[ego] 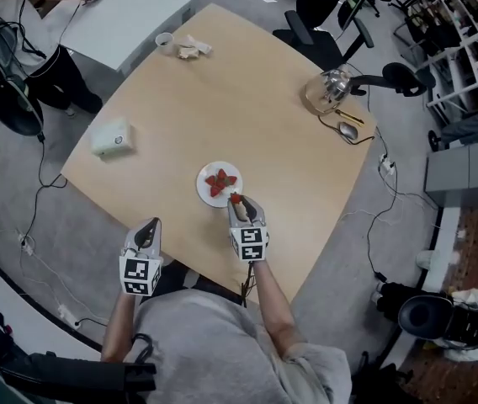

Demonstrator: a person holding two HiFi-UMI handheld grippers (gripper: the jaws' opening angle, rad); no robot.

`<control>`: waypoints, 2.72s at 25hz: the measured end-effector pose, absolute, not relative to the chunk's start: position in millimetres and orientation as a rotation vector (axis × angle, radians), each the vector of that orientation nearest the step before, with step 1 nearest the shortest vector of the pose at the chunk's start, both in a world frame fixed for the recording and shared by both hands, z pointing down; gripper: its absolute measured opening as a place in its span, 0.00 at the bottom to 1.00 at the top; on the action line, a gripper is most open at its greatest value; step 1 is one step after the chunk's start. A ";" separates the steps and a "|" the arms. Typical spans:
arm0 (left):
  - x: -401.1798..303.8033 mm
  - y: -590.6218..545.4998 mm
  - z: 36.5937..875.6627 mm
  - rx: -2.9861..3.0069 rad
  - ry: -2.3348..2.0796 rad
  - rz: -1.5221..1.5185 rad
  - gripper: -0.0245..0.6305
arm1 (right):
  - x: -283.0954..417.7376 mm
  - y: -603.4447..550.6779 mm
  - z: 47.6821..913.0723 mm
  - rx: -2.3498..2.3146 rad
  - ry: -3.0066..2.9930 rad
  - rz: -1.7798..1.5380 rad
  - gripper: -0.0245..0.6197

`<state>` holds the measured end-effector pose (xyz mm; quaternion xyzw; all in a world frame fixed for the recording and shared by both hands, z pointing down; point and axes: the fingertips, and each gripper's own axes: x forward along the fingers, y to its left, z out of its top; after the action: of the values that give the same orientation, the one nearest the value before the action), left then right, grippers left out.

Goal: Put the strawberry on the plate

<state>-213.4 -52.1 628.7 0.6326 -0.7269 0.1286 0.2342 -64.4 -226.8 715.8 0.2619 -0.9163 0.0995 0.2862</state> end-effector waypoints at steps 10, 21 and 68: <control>-225.0 -48.2 637.3 1.675 -1.998 0.373 0.07 | -83.0 -228.0 738.9 0.626 -2.432 0.261 0.25; -230.6 -58.5 651.8 1.648 -1.966 0.391 0.07 | -90.7 -233.0 763.7 0.593 -2.405 0.313 0.25; -218.9 -76.8 624.3 1.792 -1.966 0.358 0.07 | -76.4 -226.6 708.4 0.727 -2.450 0.259 0.23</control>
<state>-218.9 -76.8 624.3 0.6503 -0.7134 0.1300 0.2266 -76.4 -226.6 708.4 0.2716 -0.9149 0.0966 0.2826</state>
